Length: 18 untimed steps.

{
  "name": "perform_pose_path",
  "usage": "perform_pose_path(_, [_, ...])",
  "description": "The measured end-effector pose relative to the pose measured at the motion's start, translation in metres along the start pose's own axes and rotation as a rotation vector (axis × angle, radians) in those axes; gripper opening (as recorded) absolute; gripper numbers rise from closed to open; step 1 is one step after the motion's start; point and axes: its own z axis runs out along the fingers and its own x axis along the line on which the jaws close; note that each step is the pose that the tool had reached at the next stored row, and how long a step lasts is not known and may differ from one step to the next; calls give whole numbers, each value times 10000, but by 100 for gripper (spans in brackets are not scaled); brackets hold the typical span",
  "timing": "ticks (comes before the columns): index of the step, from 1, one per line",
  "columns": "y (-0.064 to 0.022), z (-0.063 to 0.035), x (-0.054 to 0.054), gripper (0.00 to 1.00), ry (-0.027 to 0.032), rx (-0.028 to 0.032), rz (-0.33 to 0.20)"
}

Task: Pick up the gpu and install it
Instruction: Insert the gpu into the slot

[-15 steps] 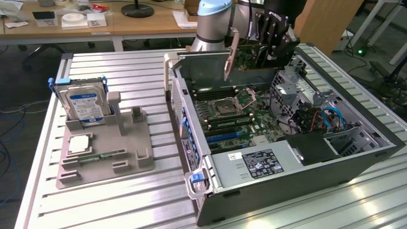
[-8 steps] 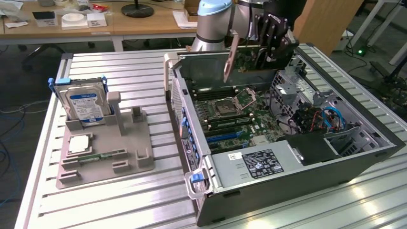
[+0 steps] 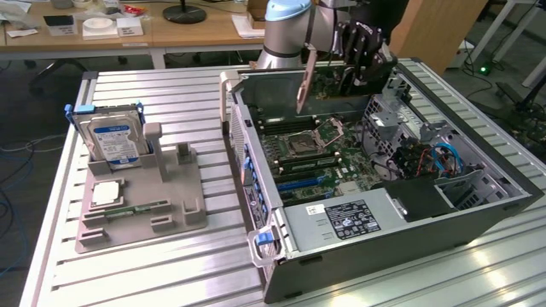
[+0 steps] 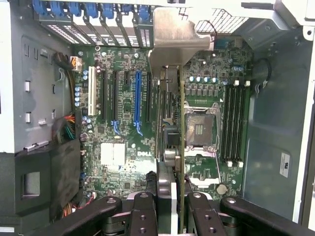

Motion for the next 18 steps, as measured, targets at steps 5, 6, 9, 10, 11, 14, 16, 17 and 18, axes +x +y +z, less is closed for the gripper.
perform_pose_path(5, [24, 6, 5, 28, -21, -1, -7])
perform_pose_path(6, [30, 8, 6, 28, -28, 0, -8])
perform_pose_path(9, [52, 9, 11, 28, -49, -1, -13])
perform_pose_path(10, [59, 10, 14, 28, -58, 0, -16])
perform_pose_path(11, [66, 11, 17, 28, -65, 0, -21])
perform_pose_path(14, [94, 13, 28, 28, -91, 0, -34])
perform_pose_path(16, [113, 15, 35, 28, -111, 1, -43])
perform_pose_path(17, [121, 16, 38, 28, -124, 1, -47])
perform_pose_path(18, [128, 17, 41, 28, -140, 1, -51])
